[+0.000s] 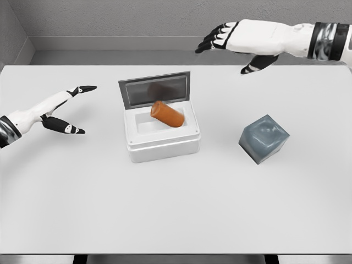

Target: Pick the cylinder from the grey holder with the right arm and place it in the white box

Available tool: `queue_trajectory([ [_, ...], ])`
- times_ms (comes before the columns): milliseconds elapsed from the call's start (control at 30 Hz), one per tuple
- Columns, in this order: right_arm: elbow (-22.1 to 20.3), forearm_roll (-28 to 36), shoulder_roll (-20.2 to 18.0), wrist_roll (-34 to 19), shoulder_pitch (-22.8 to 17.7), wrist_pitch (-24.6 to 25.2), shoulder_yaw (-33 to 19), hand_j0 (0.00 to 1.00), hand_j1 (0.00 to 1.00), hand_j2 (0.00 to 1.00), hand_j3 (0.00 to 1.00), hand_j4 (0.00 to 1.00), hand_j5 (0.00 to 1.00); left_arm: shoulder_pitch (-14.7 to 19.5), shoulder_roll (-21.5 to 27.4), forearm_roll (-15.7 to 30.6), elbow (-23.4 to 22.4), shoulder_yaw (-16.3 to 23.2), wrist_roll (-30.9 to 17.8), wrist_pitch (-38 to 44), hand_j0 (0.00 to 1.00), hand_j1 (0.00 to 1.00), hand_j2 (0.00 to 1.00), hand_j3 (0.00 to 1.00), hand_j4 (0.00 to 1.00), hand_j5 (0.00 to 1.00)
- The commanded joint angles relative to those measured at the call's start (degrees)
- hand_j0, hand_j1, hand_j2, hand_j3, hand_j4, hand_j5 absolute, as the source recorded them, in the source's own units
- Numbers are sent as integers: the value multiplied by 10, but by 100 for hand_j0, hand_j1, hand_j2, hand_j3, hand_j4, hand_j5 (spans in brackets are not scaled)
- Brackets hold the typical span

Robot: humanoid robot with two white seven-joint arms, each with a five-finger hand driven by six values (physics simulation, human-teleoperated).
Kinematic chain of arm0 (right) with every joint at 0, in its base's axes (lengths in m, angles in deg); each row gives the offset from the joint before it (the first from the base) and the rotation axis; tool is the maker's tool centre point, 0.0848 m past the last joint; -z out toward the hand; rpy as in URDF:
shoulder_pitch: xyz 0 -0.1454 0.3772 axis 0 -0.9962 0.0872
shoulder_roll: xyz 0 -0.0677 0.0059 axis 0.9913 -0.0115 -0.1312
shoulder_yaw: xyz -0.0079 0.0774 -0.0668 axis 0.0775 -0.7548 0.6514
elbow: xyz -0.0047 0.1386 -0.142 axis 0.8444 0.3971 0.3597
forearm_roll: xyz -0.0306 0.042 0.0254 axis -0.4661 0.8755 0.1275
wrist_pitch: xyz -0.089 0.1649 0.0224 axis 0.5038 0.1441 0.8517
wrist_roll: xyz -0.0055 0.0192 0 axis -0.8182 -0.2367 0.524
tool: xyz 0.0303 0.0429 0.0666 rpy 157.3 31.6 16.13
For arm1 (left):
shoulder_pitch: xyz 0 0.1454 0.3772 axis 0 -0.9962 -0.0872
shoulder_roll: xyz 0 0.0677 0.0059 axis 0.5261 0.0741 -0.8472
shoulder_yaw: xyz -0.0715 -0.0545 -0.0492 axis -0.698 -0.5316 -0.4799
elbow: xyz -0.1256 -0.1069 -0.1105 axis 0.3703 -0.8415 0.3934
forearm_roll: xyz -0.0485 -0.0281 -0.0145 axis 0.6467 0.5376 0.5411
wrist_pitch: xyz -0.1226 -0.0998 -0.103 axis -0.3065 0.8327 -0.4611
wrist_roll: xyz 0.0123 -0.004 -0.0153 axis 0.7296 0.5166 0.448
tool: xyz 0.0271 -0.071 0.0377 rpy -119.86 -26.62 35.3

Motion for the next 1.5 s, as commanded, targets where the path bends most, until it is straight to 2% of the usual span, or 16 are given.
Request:
queue_trajectory([
  [0,-13,15,-51,17,0,1,-18,100,100,100,100,100,100,0,1,4,0,0,0,1,100,100,100,100,100,100],
  [67,-18,16,-64,17,0,1,-20,100,100,100,100,100,100,0,0,4,0,0,0,1,100,100,100,100,100,100],
  [267,-26,17,-66,17,-4,1,-17,100,100,100,100,100,100,2,-4,3,2,0,-2,1,100,100,100,100,100,100],
  [367,-43,18,-96,23,-4,1,-13,100,100,100,100,100,100,7,-6,1,-1,0,-3,1,100,100,100,100,100,100],
  [433,-74,22,-115,32,3,1,-15,100,100,100,100,100,100,11,-9,3,-1,-1,-3,1,100,100,100,100,100,100],
  [500,-107,30,-138,38,3,1,-14,100,100,100,100,100,100,16,-14,2,-4,-1,-32,1,100,100,100,100,100,100],
  [567,-168,36,-181,39,-5,1,-6,100,100,100,100,100,100,32,-37,3,-40,-1,-51,1,100,100,100,100,100,100],
  [633,-174,34,-189,38,-7,1,16,100,100,100,100,100,100,44,-53,5,-55,-1,-51,1,100,100,100,100,100,100],
  [700,-200,33,-220,36,-8,1,32,100,100,100,100,100,100,54,-61,4,-66,0,-52,1,100,100,100,100,100,100],
  [767,-201,32,-243,34,-33,1,32,100,100,100,100,100,100,56,-67,5,-66,-1,-63,1,100,100,100,100,100,100],
  [800,-201,32,-242,32,-36,1,33,100,100,100,100,100,100,57,-69,5,-66,-1,-63,1,100,100,100,100,100,100],
  [1133,-197,32,-245,32,-39,1,38,100,100,100,100,100,100,88,-103,2,-84,0,-82,1,100,100,100,100,100,100],
  [1467,-185,35,-239,33,-44,1,34,100,100,100,100,100,100,88,-114,2,-80,0,-82,1,100,100,100,100,100,100],
])
